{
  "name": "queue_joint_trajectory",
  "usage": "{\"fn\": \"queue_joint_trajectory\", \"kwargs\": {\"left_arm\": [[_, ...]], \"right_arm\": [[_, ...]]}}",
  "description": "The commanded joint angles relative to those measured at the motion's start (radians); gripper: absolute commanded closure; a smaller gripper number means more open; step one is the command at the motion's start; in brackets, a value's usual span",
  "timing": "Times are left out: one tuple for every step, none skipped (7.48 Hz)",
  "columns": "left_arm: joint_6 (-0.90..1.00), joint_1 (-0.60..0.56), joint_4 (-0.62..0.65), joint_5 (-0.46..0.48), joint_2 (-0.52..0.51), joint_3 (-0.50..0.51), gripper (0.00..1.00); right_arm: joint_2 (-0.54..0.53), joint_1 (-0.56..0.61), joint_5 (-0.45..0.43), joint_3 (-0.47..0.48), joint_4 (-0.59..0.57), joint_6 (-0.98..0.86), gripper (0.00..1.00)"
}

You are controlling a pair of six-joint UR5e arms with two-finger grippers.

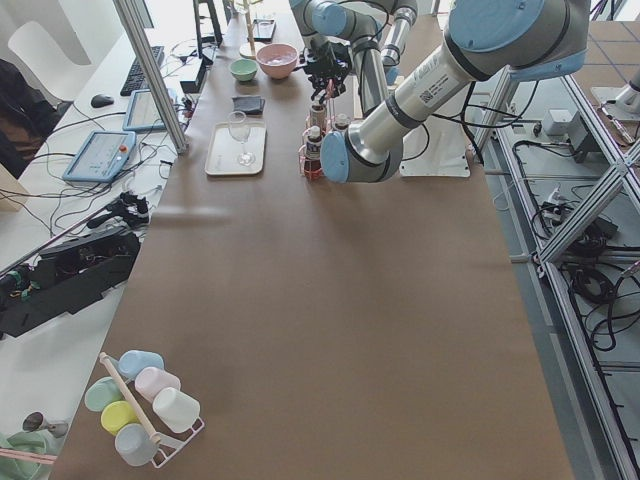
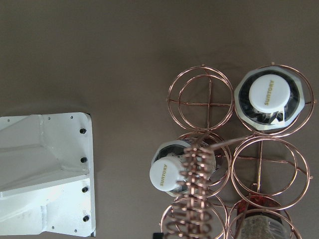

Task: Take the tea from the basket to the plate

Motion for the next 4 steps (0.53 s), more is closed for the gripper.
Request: {"fn": "queue_joint_trajectory", "kwargs": {"left_arm": [[0.0, 0.0, 0.0, -0.001, 0.001, -0.001, 1.0], [0.0, 0.001, 0.0, -0.001, 0.001, 0.0, 1.0], [0.0, 0.0, 0.0, -0.001, 0.001, 0.0, 1.0], [0.0, 0.001, 0.0, -0.001, 0.002, 0.0, 1.0]], "right_arm": [[-0.003, -0.001, 0.0, 0.022, 0.001, -0.001, 1.0], [-0.007, 0.001, -0.002, 0.05, -0.005, -0.003, 1.0], [-0.01, 0.01, 0.0, 0.07, -0.008, -0.003, 1.0], [-0.019, 0.021, 0.003, 0.093, -0.017, -0.001, 1.0]]}}
